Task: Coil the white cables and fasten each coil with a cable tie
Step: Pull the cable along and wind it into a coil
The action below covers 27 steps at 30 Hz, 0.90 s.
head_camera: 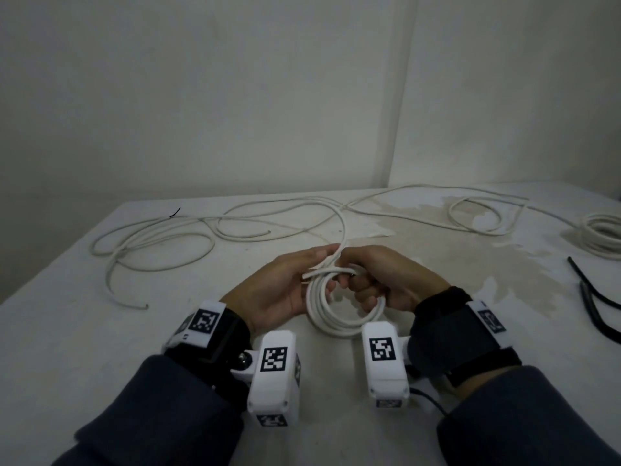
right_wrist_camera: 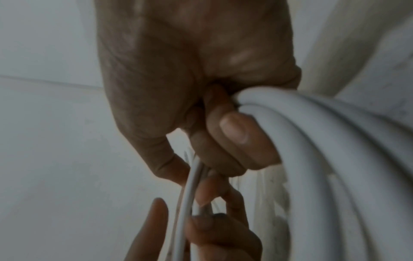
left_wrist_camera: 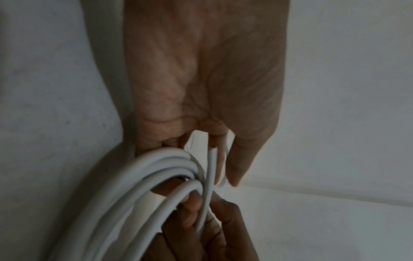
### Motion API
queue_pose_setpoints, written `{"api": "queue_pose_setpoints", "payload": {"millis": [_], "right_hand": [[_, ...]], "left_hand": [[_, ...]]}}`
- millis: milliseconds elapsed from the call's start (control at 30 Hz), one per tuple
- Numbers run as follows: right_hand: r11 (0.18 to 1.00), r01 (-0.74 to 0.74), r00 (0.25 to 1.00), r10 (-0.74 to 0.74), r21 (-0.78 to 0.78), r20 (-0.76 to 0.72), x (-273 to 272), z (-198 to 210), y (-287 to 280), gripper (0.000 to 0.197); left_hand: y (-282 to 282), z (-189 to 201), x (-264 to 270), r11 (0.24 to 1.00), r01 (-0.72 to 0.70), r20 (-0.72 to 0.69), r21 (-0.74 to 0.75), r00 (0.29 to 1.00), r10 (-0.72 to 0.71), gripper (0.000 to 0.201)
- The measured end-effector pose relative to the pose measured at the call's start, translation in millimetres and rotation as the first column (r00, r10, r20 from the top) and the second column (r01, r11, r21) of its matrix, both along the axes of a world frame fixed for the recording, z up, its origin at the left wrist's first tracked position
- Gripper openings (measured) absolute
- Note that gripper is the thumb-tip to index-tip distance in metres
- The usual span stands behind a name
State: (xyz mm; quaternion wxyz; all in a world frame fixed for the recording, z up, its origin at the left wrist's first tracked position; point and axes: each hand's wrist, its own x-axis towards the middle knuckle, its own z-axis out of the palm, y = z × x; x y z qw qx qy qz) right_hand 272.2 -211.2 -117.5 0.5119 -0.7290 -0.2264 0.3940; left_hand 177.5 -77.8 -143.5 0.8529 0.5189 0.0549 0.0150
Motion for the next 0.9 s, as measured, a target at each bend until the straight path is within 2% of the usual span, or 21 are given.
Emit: {"api": "queue_pose_setpoints", "payload": {"millis": [100,200,267,367,500,533,600,700,900], "right_hand": [[0.999,-0.004,1.000,0.004,0.051,0.012,-0.2,-0.9,0.4,0.038],[0.998,-0.009,0.999,0.006,0.068,0.034,-1.1,-1.6,0.0,0.025],[0.997,-0.001,0.999,-0.003,0.080,0.048,-2.6,-0.4,-1.8,0.024],[0.985,0.038,0.999,-0.037,0.168,-0.011,-2.0,0.3,-0.2,0.019],[0.945,0.085,0.991,-0.049,0.315,-0.121,-4.7,-2.0,11.1,0.011],[0.938,0.111,0.989,-0.072,0.329,-0.131,-4.5,-3.8,12.9,0.017],[0.926,0.185,0.980,-0.147,0.329,-0.137,-1.5,-7.8,14.3,0.026],[0.896,0.284,0.958,-0.281,0.341,-0.057,4.8,-14.1,14.1,0.024],[0.780,0.348,0.927,-0.370,0.521,-0.066,4.7,-12.8,13.6,0.017]], "left_hand": [[-1.8,-3.5,0.0,0.994,-0.004,0.013,0.113,1.000,0.003,0.032],[-0.7,-4.4,-1.6,0.987,0.035,-0.018,0.158,0.999,-0.032,0.031],[-0.2,-3.4,-2.8,0.984,0.075,-0.028,0.163,0.997,-0.071,0.035],[-1.2,-1.8,-1.0,0.995,0.076,0.015,0.064,0.997,-0.077,0.041],[-0.5,2.4,5.3,0.993,-0.079,0.004,-0.089,0.997,0.079,0.034],[0.3,2.0,6.2,0.991,-0.105,-0.017,-0.083,0.994,0.104,0.034],[-0.4,1.9,6.4,0.991,-0.137,-0.053,-0.009,0.989,0.136,0.037],[-5.3,3.1,5.4,0.978,-0.168,-0.068,0.121,0.982,0.178,0.036],[-10.5,7.6,6.7,0.946,-0.220,-0.027,0.236,0.972,0.233,0.033]]}}
